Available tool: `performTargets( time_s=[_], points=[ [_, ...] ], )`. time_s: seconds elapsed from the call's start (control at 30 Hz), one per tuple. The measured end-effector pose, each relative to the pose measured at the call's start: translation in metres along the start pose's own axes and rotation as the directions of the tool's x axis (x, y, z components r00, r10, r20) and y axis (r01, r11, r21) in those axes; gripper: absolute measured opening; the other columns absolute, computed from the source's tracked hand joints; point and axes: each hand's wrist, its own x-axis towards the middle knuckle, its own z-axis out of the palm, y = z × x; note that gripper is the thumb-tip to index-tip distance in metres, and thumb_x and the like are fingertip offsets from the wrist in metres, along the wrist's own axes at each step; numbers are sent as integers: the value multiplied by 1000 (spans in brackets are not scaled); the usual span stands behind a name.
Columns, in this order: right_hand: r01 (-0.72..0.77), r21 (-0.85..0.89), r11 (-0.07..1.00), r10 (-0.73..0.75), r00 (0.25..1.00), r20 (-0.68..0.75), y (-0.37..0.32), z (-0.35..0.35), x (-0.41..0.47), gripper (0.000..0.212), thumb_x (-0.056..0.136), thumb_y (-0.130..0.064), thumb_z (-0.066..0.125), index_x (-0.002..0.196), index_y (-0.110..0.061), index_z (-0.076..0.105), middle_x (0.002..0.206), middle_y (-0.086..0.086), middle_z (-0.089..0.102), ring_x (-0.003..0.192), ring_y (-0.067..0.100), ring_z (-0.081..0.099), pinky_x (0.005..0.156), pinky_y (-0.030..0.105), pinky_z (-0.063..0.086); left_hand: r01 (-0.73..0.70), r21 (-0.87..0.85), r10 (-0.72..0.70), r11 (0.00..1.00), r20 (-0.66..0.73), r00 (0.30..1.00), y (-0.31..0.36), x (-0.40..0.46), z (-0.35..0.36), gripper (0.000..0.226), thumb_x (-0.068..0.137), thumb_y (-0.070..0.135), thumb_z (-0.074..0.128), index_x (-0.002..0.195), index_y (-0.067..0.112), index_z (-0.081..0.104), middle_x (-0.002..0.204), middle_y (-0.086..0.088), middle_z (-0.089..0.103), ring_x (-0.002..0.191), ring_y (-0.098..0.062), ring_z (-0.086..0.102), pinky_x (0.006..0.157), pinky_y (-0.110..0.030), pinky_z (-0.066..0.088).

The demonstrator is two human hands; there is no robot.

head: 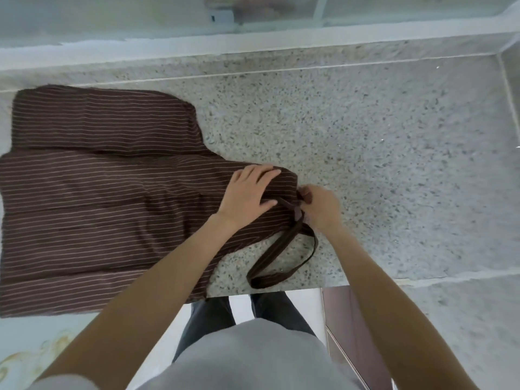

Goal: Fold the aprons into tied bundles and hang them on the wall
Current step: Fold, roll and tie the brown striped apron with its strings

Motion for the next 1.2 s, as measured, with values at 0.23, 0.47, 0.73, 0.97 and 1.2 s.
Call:
performTargets(
  time_s=[0.23,0.47,0.73,0.97,1.2],
  points=[
    [108,-48,993,-118,909,-399,-7,-66,56,10,90,-16,58,96,-16,66,95,4,65,85,23,61,71,34,47,-28,-142,46,990,130,990,5,-6,12,18,92,31,54,102,26,68,96,6,68,90,-15,62,85,-31,44],
    [62,-405,912,-151,970,-192,-25,-70,70,38,88,-1,46,124,-13,53,132,15,45,117,37,41,97,41,35,88,-433,-86,897,24,996,-16,-16,-16,18,92,22,57,107,24,67,103,12,67,93,-1,61,86,-22,49],
    [482,-368,796,-477,872,111,-34,30,25,71,87,-62,44,147,-29,28,157,10,13,144,37,7,111,59,9,213,69,-221,975,132,966,-143,37,-41,45,85,-2,54,125,18,57,130,-11,47,114,-34,45,104,-40,33],
    [461,-390,797,-435,886,158,-7,45,18,97,73,-84,30,151,-31,9,158,13,-1,144,38,-5,113,60,8,242,2,-240,970,116,964,-167,72,-37,16,89,17,60,104,11,61,115,-12,46,108,-30,48,92,-43,44],
    [377,-443,813,-396,917,52,-9,41,11,89,81,-76,34,151,-23,15,157,16,7,144,35,3,114,58,6,450,-166,-445,877,70,893,-151,80,-22,50,93,34,53,139,22,36,156,-8,10,142,-29,15,113,-53,10]
  ],
)
